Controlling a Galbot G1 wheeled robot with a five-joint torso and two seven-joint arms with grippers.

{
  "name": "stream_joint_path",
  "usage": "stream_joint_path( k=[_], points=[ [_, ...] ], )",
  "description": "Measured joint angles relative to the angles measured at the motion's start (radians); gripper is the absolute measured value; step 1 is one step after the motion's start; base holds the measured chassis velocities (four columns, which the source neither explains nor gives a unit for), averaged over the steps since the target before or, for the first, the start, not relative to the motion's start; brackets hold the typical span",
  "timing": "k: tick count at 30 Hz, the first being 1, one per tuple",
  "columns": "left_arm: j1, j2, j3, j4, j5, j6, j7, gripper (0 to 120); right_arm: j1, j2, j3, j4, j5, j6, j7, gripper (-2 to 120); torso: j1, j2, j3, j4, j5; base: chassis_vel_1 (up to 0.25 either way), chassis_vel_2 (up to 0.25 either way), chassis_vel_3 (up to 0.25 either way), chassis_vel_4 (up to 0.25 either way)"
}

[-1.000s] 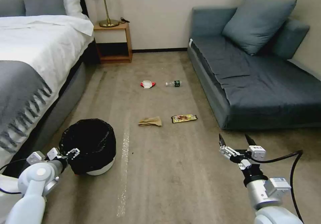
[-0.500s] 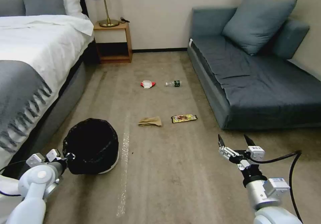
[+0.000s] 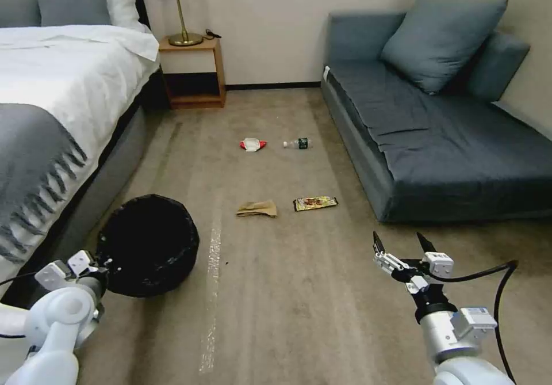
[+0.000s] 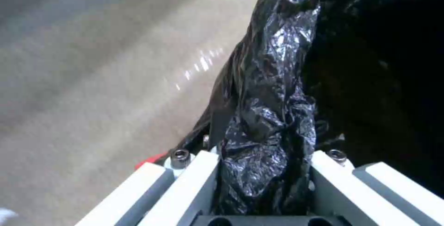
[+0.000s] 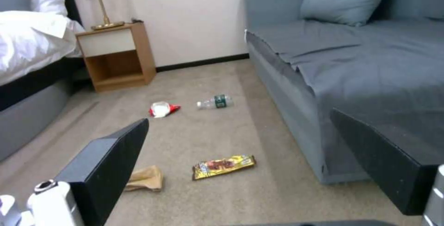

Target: Pick up the trash bin, then pick up the garbage on the floor and place it into the trash bin.

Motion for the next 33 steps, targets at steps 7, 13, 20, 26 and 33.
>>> stream_joint_path(
  k=[7, 13, 20, 26, 33],
  points=[
    [0.022, -0.008, 0.000, -0.029, 0.174, -0.081, -0.010, 1, 0.002, 0.004, -0.002, 0.000, -0.005, -0.002, 0.008, 100, 0.000, 0.000, 0.000, 0.0001, 0.0000, 0.000, 0.000, 0.000, 0.000],
    [0.045, -0.017, -0.001, -0.034, 0.297, -0.140, 0.002, 1, 0.006, 0.008, -0.012, -0.010, -0.014, -0.013, 0.014, 100, 0.000, 0.000, 0.000, 0.0002, -0.0001, 0.000, 0.000, 0.000, 0.000],
    [0.069, -0.032, -0.002, -0.053, 0.357, -0.171, 0.010, 1, 0.015, 0.012, -0.024, -0.028, -0.018, -0.003, -0.018, 100, 0.000, 0.000, 0.000, 0.0002, 0.0000, 0.000, 0.000, 0.000, 0.000],
    [0.074, -0.040, -0.001, -0.047, 0.365, -0.184, 0.015, 1, 0.020, 0.012, -0.025, -0.043, -0.017, 0.031, -0.056, 100, 0.000, 0.000, 0.000, 0.0002, 0.0001, 0.000, 0.000, 0.000, 0.000],
    [0.067, -0.040, 0.001, -0.036, 0.361, -0.186, 0.017, 1, 0.023, 0.014, -0.023, -0.056, -0.016, 0.054, -0.072, 100, 0.000, 0.000, 0.000, 0.0003, 0.0000, 0.000, 0.000, 0.000, 0.000]
  ],
)
